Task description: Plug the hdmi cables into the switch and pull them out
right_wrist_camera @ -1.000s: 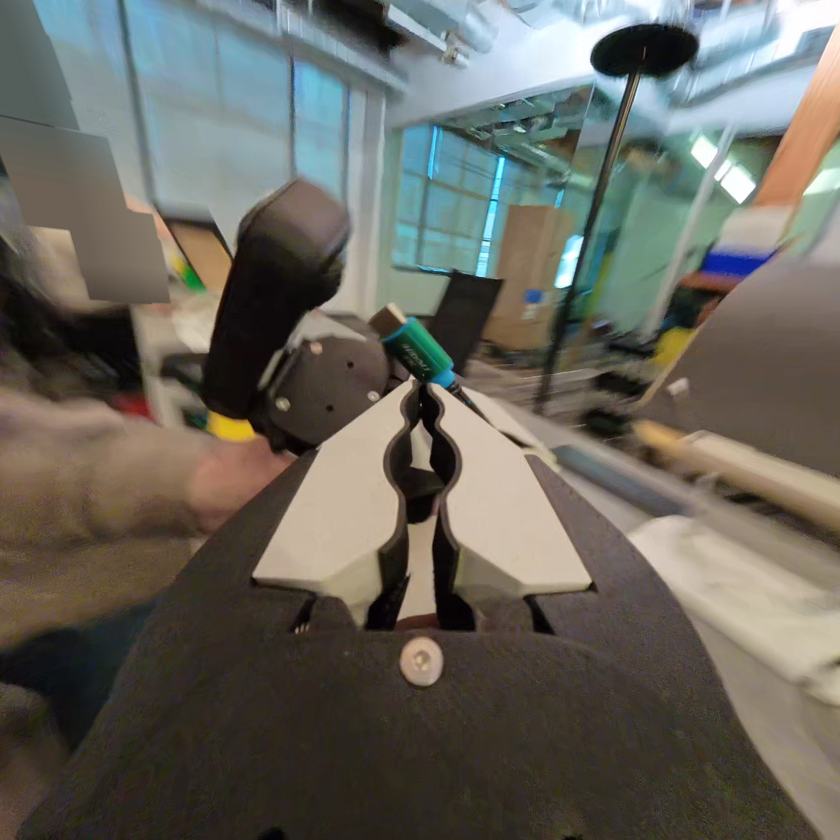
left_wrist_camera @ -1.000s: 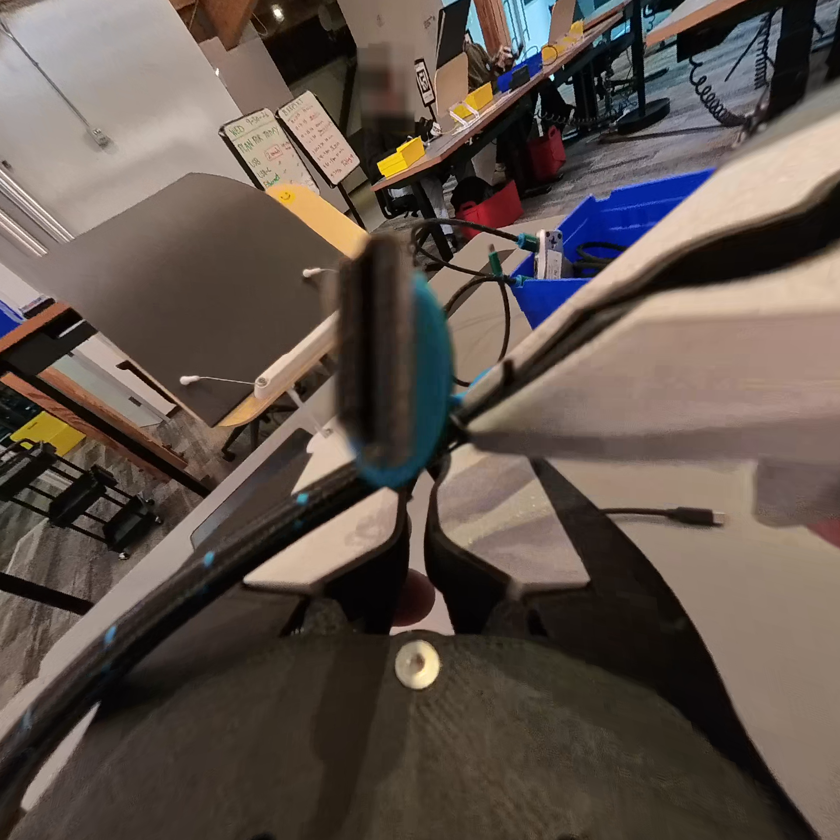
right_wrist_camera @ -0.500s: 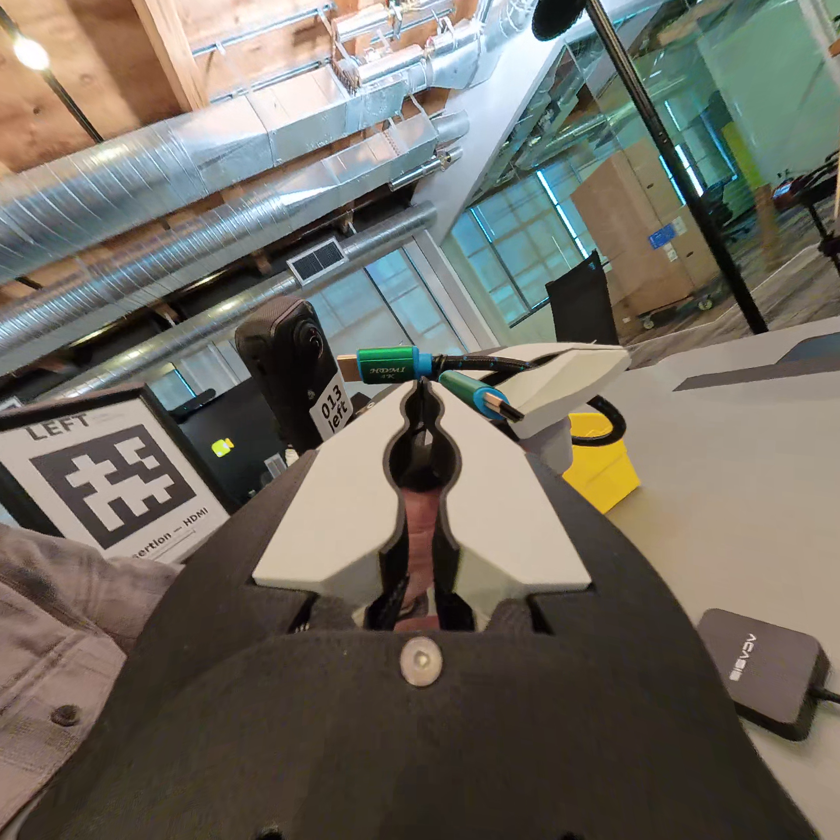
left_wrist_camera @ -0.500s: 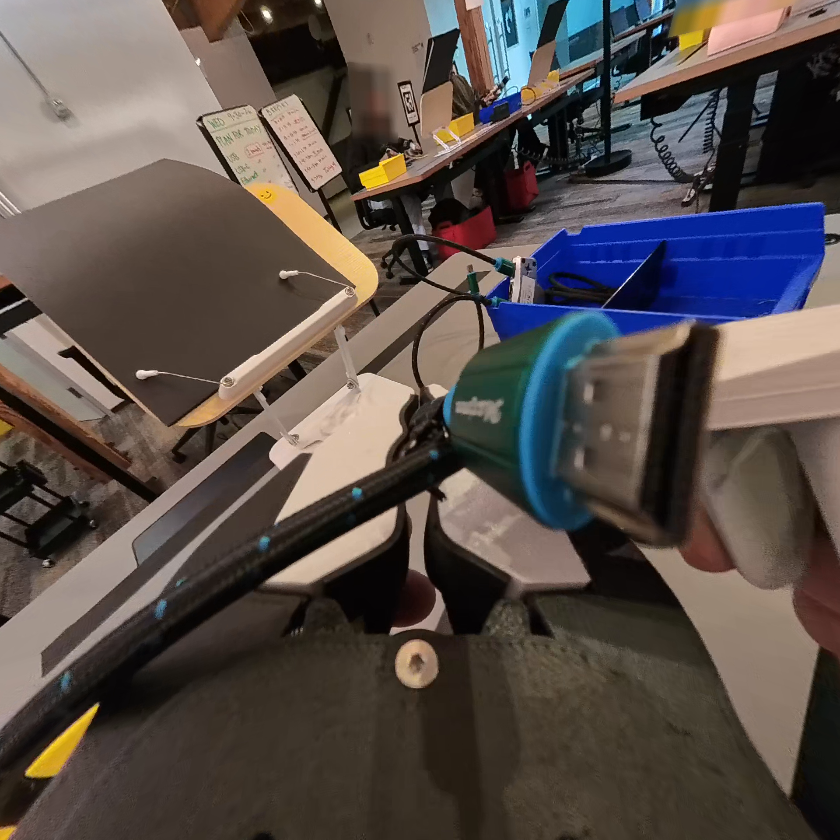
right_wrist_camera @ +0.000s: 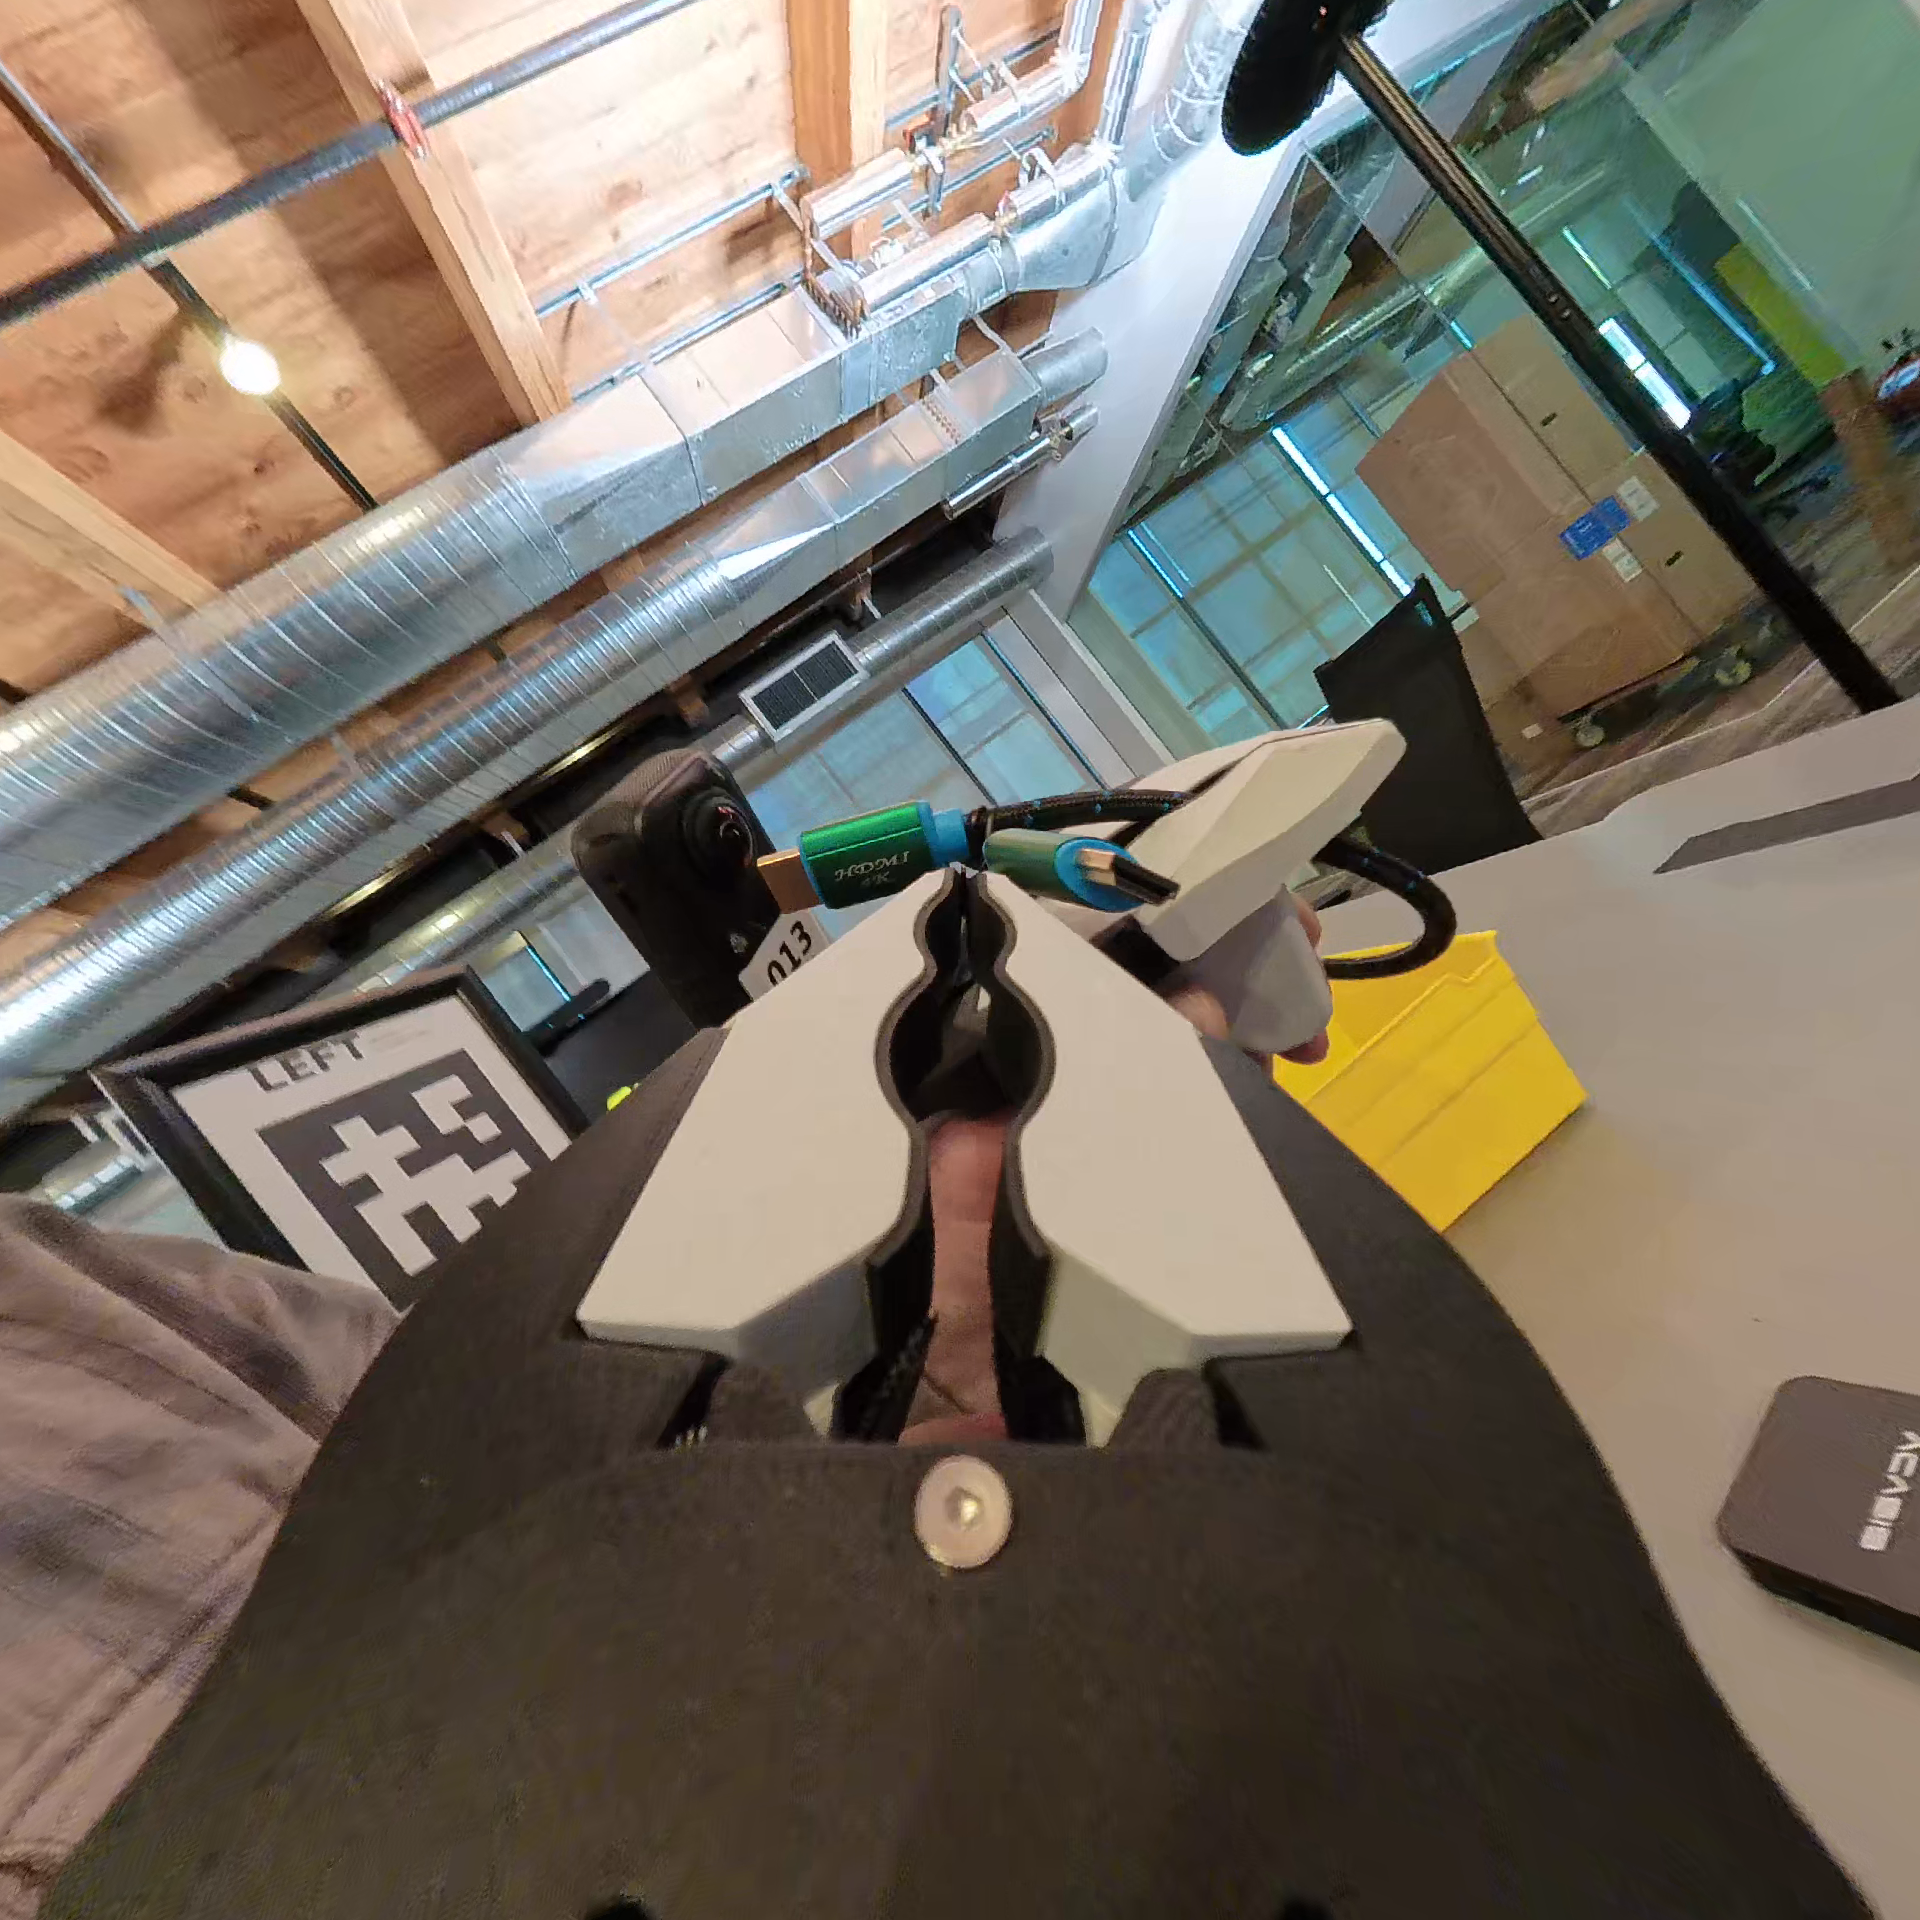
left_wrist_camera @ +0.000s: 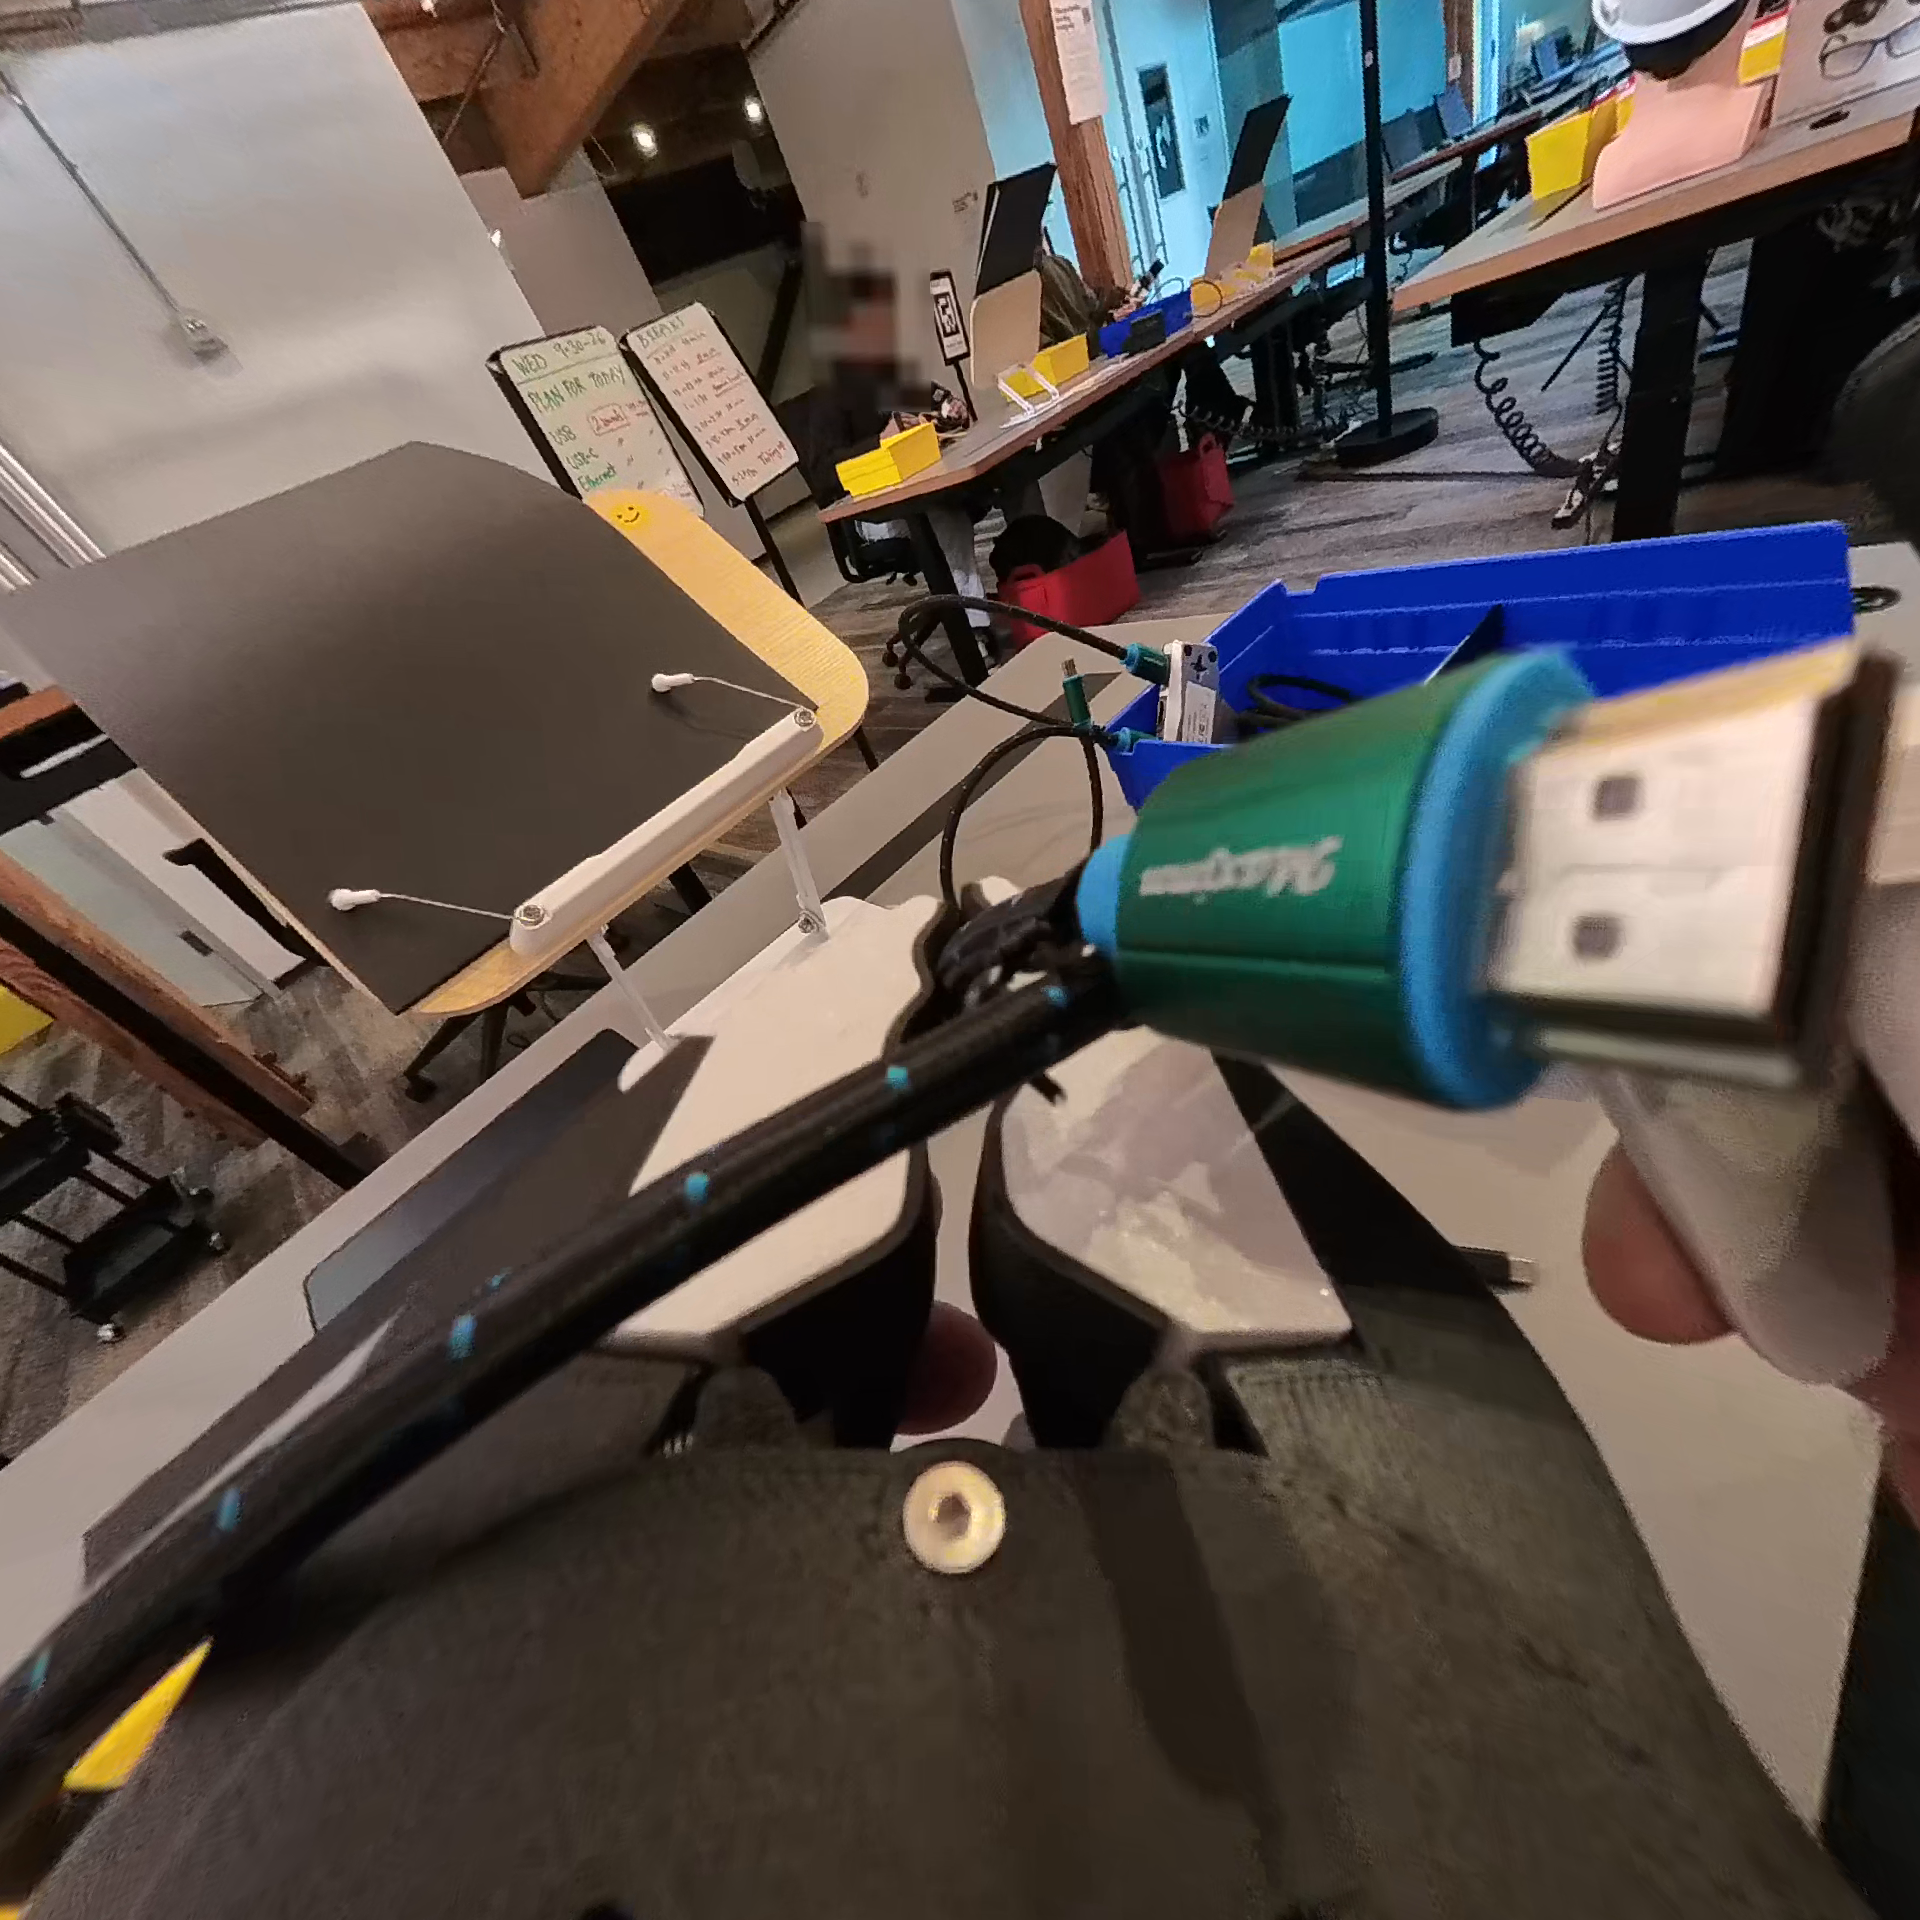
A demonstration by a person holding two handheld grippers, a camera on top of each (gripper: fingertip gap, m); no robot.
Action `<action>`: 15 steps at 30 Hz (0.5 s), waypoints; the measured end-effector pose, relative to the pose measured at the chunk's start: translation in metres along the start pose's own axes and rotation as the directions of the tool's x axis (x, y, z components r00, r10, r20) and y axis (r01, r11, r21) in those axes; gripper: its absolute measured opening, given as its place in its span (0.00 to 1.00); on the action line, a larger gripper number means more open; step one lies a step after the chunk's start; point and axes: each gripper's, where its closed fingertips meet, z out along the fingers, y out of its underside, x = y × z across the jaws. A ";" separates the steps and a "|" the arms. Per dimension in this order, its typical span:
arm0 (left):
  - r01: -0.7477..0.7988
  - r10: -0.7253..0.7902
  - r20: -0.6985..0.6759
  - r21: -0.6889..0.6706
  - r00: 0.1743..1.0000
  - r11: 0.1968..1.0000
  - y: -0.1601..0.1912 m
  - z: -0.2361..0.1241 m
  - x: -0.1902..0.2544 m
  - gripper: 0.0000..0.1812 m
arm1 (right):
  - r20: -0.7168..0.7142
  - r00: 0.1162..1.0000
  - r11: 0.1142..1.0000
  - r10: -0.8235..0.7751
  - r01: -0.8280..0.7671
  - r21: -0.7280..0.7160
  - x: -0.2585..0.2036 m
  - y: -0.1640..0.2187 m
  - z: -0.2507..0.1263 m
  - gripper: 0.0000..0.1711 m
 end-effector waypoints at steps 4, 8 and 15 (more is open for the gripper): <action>0.028 -0.028 -0.019 0.004 0.999 1.000 0.002 0.000 0.003 0.00 | 0.012 1.000 1.000 0.007 -0.007 -0.012 0.001 0.001 0.001 0.00; 0.059 -0.059 -0.003 -0.010 0.998 0.998 0.006 0.001 -0.009 0.00 | -0.043 0.966 0.961 -0.256 0.250 -0.120 0.005 0.003 0.001 0.12; 0.059 -0.062 -0.048 -0.077 0.997 0.995 0.019 0.006 0.000 0.00 | -0.032 0.414 0.403 -0.910 0.862 -0.308 0.000 -0.007 0.004 0.13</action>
